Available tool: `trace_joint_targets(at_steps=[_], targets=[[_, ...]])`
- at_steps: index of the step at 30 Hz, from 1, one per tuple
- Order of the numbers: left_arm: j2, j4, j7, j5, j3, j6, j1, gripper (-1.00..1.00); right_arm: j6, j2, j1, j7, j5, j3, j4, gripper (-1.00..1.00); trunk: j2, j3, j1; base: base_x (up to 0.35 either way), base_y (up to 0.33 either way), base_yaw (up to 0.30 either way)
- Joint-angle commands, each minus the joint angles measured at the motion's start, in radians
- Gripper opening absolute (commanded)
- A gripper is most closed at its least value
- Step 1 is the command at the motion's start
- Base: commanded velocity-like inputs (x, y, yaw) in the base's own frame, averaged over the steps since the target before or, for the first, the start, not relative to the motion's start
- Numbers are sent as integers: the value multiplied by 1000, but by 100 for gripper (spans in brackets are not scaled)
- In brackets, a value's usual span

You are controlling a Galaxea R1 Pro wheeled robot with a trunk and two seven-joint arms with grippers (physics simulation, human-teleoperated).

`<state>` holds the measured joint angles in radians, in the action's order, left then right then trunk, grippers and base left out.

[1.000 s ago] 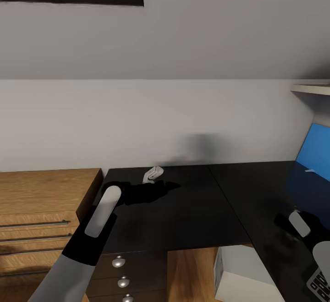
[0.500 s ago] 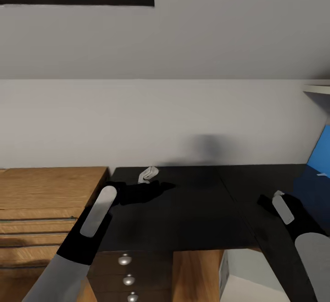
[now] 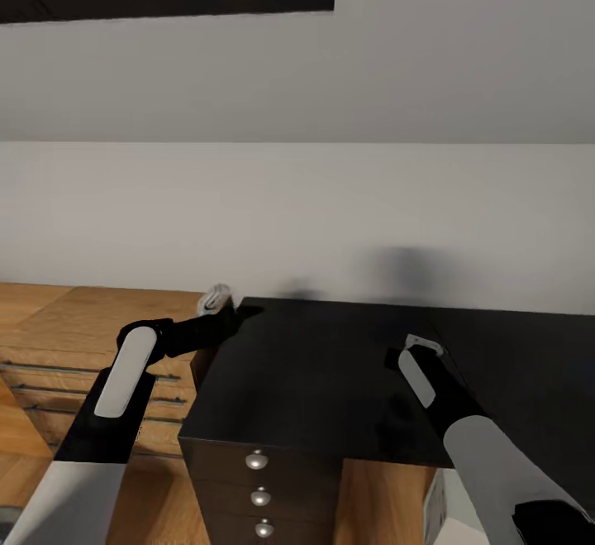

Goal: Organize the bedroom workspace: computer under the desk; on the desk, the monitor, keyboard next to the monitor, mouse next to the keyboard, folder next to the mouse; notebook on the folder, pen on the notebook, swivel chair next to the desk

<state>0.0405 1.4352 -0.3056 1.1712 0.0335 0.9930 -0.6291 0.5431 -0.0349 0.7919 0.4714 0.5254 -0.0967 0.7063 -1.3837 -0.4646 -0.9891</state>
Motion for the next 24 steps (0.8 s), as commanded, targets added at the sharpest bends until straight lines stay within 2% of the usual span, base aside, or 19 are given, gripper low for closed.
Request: trace_joint_targets(at_steps=[1, 4, 8, 13, 19, 24], targets=[[1, 1, -10, 9, 0, 1, -1, 100, 0, 4, 0, 8, 5, -21, -1, -100, -1, -2, 0, 0, 0, 274], [1, 1, -10, 8, -1, 1, -1, 100, -2, 13, 0, 8, -3, -40, -4, -100, -1, -3, 0, 0, 0, 274], [1, 1, -11, 7, -1, 0, -1, 100, -4, 14, 0, 9, -5, -45, -5, -100, -1, -4, 0, 0, 41, 272], [1, 1, -12, 7, -1, -1, -1, 100, -6, 15, 0, 7, -7, -46, -6, -100, -1, -6, 0, 0, 242, 239], [0, 0, -12, 9, -1, -1, -1, 100, -3, 19, -7, 0, -7, -52, -9, -100, -1, -7, 0, 0, 181, 72], [-1, 1, -11, 10, 0, 1, -1, 100, 0, 20, -16, -48, -8, -58, -7, -100, -1, -7, 0, 0, 16, 6]])
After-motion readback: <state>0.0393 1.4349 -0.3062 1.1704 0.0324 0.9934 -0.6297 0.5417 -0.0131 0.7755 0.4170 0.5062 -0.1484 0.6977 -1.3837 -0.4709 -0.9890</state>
